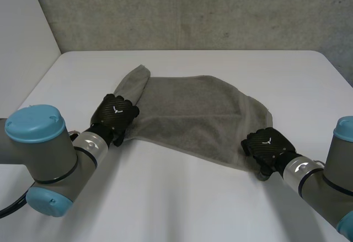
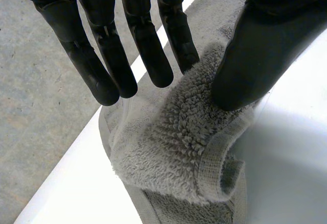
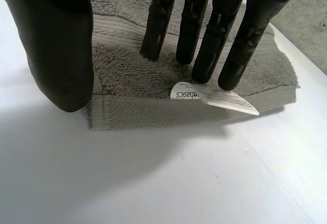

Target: Fold the towel.

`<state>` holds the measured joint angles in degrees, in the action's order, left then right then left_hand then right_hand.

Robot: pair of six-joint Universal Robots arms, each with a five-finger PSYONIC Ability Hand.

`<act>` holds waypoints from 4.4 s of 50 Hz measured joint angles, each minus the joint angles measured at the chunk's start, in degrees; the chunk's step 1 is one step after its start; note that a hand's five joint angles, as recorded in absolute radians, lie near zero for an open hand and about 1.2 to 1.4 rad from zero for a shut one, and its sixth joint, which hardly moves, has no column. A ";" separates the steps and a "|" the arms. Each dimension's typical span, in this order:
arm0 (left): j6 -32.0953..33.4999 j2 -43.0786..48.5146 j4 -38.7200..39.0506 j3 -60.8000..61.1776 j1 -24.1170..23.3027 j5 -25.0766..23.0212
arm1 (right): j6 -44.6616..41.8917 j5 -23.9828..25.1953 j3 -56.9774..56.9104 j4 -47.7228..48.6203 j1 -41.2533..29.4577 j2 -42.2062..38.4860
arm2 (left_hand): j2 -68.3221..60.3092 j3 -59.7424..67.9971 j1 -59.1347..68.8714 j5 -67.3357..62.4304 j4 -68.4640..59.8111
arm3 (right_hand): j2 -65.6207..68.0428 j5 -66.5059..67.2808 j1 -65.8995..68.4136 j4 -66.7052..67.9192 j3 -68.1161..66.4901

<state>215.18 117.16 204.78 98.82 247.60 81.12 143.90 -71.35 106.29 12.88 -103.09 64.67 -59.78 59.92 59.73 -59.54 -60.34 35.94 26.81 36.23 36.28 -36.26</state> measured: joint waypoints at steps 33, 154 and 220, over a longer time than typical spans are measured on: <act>-0.46 0.00 0.00 0.05 -0.17 -0.07 | 0.06 -2.64 -4.61 1.89 -0.42 -2.36 | 0.01 0.00 0.00 0.00 0.00 | 5.15 4.57 5.10 5.33 -5.48; 0.33 7.90 -13.72 -8.61 5.17 -3.17 | 8.50 -9.45 -4.59 10.06 9.39 3.45 | 17.42 -17.58 -17.55 18.49 18.02 | 40.25 40.26 40.69 40.74 -40.74; -11.80 -24.15 -12.87 -9.86 7.98 1.54 | 8.69 -5.84 -19.79 -11.94 9.43 27.88 | -26.60 28.64 24.34 -26.16 -26.88 | 40.25 40.27 40.83 40.99 -40.74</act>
<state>203.38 93.01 191.91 88.96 255.58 82.67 152.59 -77.20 86.50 0.94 -93.66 92.54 -86.38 88.56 84.08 -85.71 -87.22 76.19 67.08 77.06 77.27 -77.00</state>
